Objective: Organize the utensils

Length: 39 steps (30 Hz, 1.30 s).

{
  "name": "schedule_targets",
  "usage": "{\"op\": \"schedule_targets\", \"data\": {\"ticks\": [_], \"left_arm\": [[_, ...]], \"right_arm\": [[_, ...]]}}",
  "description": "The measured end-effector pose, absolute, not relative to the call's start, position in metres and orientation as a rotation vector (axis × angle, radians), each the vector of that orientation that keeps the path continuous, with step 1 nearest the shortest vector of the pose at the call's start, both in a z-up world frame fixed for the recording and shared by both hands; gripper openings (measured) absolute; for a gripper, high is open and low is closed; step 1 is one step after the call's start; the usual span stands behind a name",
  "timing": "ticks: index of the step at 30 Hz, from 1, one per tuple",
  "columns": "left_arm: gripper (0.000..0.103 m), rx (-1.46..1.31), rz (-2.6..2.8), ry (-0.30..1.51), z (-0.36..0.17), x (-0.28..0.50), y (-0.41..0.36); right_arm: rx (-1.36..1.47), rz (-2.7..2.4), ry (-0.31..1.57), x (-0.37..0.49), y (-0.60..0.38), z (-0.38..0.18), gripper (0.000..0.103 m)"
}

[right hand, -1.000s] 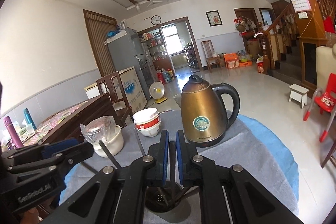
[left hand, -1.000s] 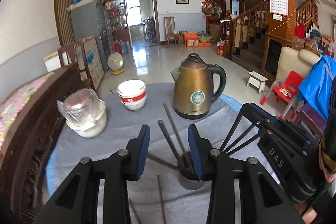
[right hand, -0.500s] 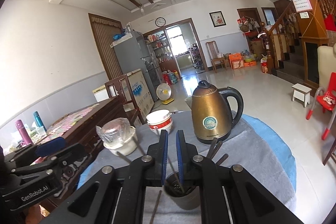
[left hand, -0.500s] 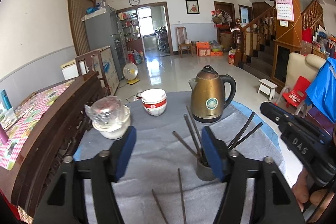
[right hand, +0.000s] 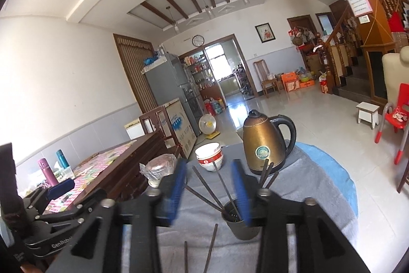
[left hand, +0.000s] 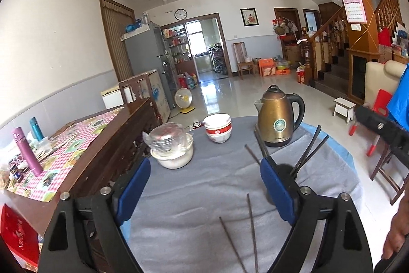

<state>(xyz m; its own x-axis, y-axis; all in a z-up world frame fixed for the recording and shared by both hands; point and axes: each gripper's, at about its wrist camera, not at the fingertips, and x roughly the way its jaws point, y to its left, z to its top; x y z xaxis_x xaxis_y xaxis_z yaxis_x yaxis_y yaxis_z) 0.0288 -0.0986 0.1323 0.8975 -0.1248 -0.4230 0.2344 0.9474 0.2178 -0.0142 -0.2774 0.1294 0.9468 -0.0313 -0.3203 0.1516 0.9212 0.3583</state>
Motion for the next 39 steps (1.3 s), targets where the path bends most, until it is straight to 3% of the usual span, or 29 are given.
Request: {"op": "schedule_targets", "data": {"ticks": [21, 39], "left_arm": [[0.091, 0.287, -0.09, 0.376, 0.117, -0.061, -0.032], [0.095, 0.311, -0.088, 0.469, 0.078, -0.06, -0.017]], "right_arm": [[0.364, -0.015, 0.298, -0.094, -0.227, 0.137, 0.051], [0.353, 0.022, 0.391, -0.087, -0.203, 0.098, 0.051]]}}
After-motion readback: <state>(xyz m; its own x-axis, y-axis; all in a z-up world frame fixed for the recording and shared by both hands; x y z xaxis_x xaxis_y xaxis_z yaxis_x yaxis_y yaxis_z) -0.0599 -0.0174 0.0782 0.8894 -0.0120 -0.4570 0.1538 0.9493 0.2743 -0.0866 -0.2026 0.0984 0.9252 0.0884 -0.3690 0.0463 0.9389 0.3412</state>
